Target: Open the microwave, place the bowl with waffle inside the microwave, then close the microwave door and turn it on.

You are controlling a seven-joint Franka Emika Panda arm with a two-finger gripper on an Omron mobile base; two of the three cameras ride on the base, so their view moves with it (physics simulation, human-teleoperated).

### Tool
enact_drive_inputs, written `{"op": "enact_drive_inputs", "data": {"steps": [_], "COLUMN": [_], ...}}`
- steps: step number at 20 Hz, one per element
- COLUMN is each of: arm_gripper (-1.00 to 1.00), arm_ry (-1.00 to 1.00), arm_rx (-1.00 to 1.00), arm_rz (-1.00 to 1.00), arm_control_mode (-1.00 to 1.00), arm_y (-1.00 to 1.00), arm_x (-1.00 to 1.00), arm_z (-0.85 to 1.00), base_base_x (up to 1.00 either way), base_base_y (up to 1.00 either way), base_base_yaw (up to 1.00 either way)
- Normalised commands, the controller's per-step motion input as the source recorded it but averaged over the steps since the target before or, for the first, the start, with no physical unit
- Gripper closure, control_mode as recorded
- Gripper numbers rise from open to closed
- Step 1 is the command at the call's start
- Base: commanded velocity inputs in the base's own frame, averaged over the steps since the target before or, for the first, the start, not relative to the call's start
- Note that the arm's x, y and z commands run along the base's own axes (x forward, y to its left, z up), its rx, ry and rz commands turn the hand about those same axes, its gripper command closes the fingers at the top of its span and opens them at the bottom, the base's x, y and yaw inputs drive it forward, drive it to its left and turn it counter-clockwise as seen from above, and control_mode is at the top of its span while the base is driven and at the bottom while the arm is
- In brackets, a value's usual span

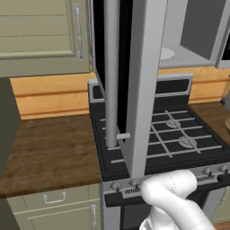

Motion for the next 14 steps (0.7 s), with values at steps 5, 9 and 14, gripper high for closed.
{"op": "enact_drive_inputs", "data": {"steps": [5,9,14], "arm_gripper": [-1.00,-1.00,-1.00], "arm_ry": [0.02,0.00,0.00], "arm_rx": [-0.28,-0.37,-0.37], "arm_rz": [-0.18,-0.23,-0.19], "arm_control_mode": [-1.00,-1.00,-1.00], "arm_y": [-1.00,-1.00,-1.00], "arm_x": [-0.03,0.00,0.05], "arm_z": [-0.26,-0.54,-0.58], "base_base_x": [0.00,0.00,0.00], "base_base_y": [0.00,0.00,0.00], "base_base_yaw": [0.00,0.00,0.00]}}
